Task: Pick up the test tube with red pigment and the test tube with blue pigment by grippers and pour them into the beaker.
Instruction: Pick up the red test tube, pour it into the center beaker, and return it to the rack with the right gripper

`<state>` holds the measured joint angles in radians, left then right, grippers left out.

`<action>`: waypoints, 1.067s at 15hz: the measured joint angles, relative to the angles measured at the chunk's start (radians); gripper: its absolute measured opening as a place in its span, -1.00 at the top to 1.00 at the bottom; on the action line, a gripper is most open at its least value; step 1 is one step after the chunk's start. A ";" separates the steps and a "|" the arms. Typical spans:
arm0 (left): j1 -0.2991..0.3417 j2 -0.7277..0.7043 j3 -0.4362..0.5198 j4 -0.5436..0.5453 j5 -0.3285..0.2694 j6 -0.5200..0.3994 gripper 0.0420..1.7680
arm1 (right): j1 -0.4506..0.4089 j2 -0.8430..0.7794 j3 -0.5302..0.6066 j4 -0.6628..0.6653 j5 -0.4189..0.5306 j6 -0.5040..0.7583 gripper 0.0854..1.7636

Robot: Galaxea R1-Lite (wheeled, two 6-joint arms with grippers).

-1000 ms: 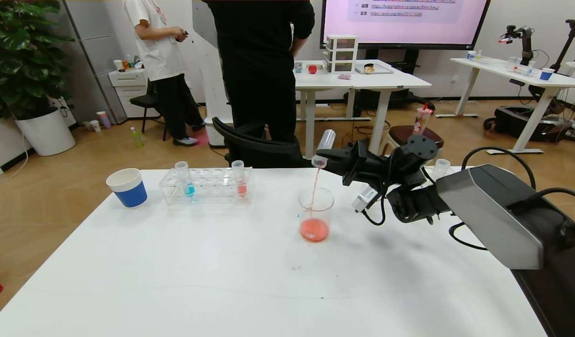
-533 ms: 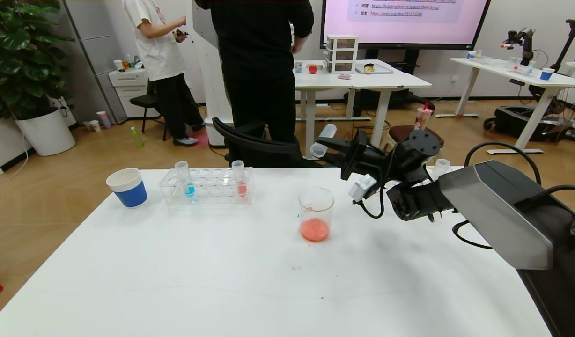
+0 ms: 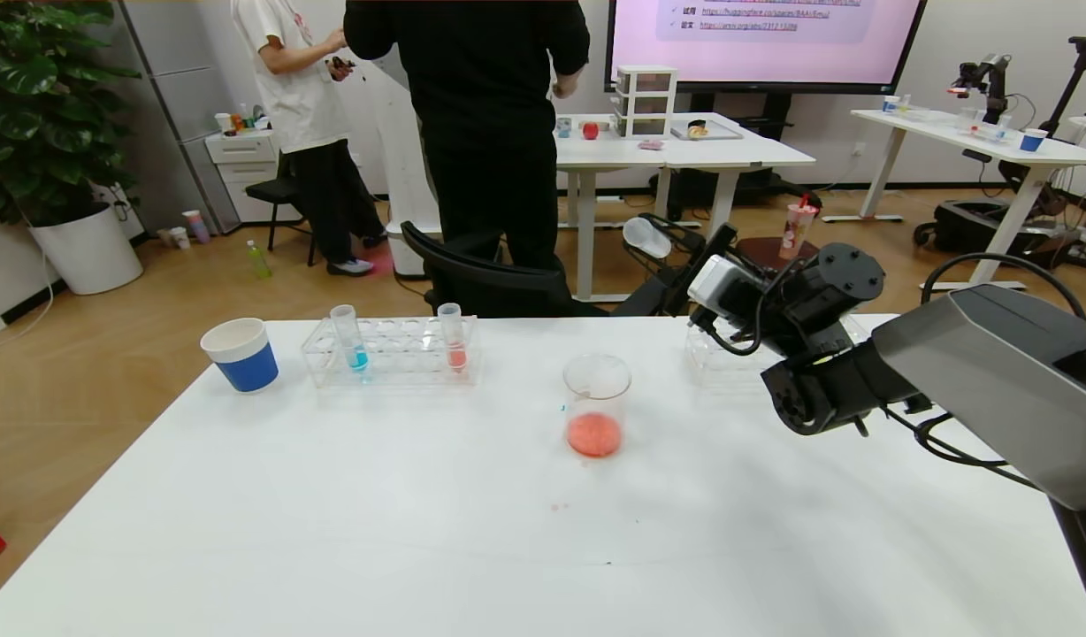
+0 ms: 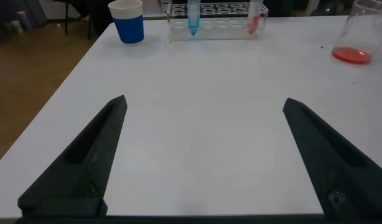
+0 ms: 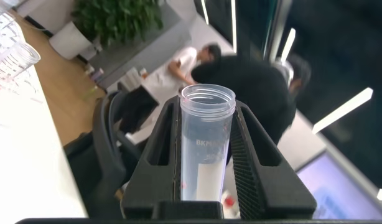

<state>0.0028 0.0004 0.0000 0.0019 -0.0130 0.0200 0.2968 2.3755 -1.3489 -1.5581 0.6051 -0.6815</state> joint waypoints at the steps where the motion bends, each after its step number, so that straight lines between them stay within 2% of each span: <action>1: 0.000 0.000 0.000 0.000 0.000 0.000 -0.98 | 0.007 -0.037 0.082 0.000 -0.095 0.084 0.52; 3: 0.000 0.000 0.000 0.000 0.000 0.000 -0.98 | 0.033 -0.115 0.215 -0.001 -0.331 0.324 0.52; 5: 0.000 0.000 0.000 0.000 0.001 0.000 -0.98 | 0.058 -0.179 0.281 0.029 -0.480 0.499 0.52; 7: 0.000 0.000 0.000 0.000 0.000 0.000 -0.98 | 0.063 -0.236 0.333 0.158 -0.541 0.549 0.52; 10: 0.000 0.000 0.000 0.000 0.000 0.000 -0.98 | 0.055 -0.322 0.380 0.336 -0.570 0.643 0.52; 16: 0.000 0.000 0.000 0.000 0.001 0.000 -0.98 | -0.037 -0.412 0.381 0.474 -0.597 0.663 0.52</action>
<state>0.0023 0.0004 0.0000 0.0017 -0.0123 0.0196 0.2596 1.9638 -0.9683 -1.0843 0.0077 -0.0181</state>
